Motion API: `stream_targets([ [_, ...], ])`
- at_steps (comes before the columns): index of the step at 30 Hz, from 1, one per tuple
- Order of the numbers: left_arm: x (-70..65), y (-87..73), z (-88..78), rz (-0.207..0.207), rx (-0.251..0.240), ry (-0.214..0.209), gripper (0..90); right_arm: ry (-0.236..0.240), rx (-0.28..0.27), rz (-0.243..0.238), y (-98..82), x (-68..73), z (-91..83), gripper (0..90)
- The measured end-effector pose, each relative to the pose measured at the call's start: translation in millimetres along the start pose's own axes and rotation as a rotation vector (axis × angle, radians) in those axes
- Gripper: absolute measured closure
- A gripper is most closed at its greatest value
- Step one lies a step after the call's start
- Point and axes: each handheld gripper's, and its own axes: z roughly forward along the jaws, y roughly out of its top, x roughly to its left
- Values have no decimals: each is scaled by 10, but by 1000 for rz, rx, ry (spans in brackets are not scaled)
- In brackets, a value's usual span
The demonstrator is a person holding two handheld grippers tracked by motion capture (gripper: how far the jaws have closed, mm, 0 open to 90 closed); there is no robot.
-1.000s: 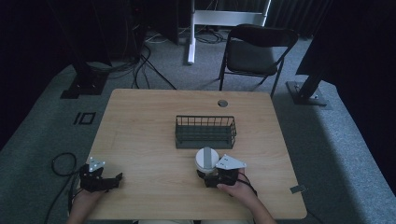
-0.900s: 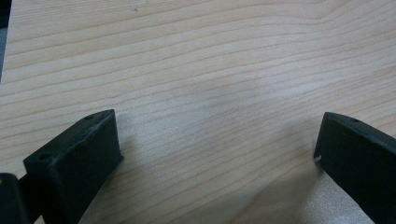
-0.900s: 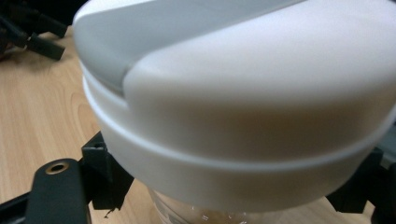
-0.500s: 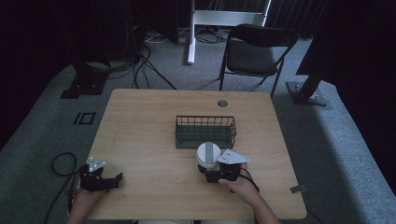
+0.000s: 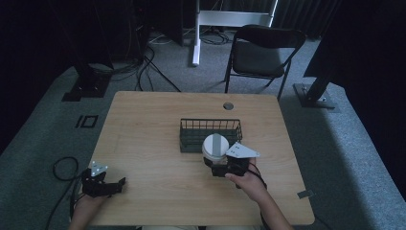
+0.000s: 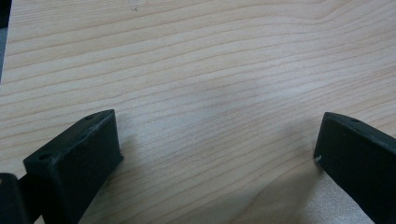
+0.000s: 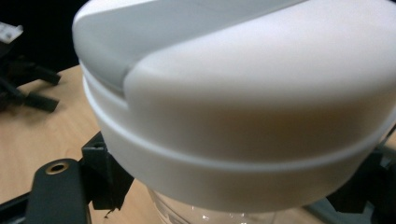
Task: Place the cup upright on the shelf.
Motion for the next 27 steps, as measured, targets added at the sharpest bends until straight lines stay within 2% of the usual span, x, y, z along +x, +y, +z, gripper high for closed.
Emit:
stream_targets([
  [9,0,0,1,0,-1,0,6,-22,-50,-30,339,-22,11,182],
  [13,0,0,1,0,-1,0,6,-47,-64,-20,442,-30,44,182],
  [14,0,0,0,0,0,0,6,-75,-73,-11,509,-49,72,182],
  [17,0,0,1,0,-1,0,6,-114,-81,1,596,-88,126,183],
  [22,0,0,0,0,0,0,6,-188,-94,32,700,-147,232,182],
  [24,-1,0,0,-1,0,0,6,-221,-92,31,736,-167,285,183],
  [27,-1,0,1,-1,-1,0,6,-255,-92,62,781,-199,367,182],
])
